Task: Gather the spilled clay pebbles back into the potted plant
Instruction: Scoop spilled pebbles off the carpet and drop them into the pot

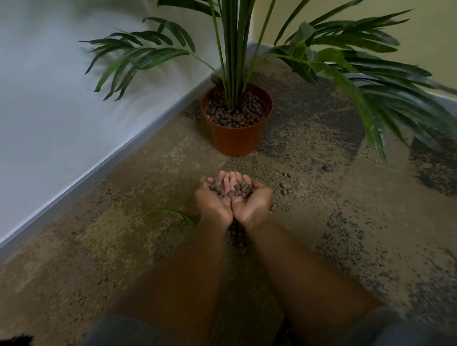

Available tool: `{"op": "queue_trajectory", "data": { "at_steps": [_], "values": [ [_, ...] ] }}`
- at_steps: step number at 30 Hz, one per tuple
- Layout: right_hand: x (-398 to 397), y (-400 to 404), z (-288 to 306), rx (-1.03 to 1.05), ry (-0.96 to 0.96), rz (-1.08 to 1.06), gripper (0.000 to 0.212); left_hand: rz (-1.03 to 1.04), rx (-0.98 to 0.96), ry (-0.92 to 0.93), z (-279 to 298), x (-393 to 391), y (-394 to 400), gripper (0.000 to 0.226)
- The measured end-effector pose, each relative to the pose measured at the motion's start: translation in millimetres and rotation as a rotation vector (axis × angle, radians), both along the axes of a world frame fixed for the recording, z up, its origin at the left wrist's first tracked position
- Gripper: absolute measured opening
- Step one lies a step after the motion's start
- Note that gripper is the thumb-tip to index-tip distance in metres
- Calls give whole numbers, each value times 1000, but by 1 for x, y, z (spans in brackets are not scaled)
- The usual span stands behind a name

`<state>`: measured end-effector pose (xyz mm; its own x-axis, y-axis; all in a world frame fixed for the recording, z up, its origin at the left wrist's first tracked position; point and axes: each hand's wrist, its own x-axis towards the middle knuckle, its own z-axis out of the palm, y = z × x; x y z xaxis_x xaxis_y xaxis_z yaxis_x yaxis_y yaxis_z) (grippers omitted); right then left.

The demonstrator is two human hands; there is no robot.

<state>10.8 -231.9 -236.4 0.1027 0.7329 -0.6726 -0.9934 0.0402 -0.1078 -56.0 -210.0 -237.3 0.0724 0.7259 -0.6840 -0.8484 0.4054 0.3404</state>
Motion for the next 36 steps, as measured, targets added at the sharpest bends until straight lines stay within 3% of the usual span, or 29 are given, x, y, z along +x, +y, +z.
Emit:
{"op": "queue_trajectory", "data": {
  "at_steps": [7, 14, 19, 24, 29, 36],
  "values": [
    [5, 10, 16, 53, 25, -64, 37, 7, 43, -92, 27, 12, 7, 54],
    [16, 35, 49, 126, -40, -85, 39, -38, 98, -100, 59, 26, 35, 34],
    [24, 53, 77, 202, -110, -98, 44, -40, 206, -32, 76, 36, 62, 33],
    [28, 81, 99, 168, -127, -105, 31, -85, 269, 67, 94, 40, 88, 41],
    [32, 110, 119, 245, -200, -18, 54, -108, 263, 61, 115, 42, 118, 35],
    [35, 121, 112, 280, -156, -31, 53, -165, 299, -25, 119, 39, 132, 43]
  ]
}}
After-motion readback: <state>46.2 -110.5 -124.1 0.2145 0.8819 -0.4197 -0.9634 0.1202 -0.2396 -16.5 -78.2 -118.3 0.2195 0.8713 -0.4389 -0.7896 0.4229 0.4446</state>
